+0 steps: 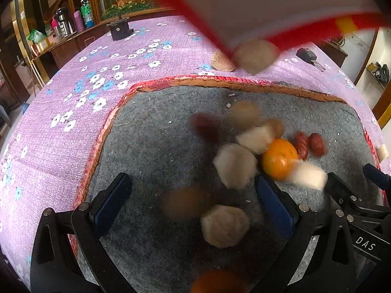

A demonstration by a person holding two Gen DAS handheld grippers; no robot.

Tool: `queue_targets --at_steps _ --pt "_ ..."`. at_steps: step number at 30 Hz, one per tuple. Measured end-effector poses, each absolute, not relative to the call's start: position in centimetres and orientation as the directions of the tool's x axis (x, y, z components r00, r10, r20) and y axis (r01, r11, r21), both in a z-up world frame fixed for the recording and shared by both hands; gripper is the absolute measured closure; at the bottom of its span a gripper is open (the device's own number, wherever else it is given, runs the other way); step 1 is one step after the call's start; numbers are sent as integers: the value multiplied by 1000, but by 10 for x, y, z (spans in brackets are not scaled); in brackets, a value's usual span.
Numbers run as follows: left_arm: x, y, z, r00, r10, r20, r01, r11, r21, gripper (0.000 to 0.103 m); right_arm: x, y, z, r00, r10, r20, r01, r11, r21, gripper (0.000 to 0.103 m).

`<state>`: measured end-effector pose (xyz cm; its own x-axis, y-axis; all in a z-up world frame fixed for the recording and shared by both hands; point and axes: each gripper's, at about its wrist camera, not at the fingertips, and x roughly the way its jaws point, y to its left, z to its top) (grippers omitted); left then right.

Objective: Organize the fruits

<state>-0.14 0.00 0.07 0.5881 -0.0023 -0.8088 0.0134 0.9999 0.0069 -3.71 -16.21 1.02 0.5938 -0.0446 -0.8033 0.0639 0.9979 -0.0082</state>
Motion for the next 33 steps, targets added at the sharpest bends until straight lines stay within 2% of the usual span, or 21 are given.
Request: queue_targets --at_steps 33 --pt "-1 3 2 588 -4 -809 14 1000 5 0 -36 -165 11 593 -43 -804 64 998 -6 0"
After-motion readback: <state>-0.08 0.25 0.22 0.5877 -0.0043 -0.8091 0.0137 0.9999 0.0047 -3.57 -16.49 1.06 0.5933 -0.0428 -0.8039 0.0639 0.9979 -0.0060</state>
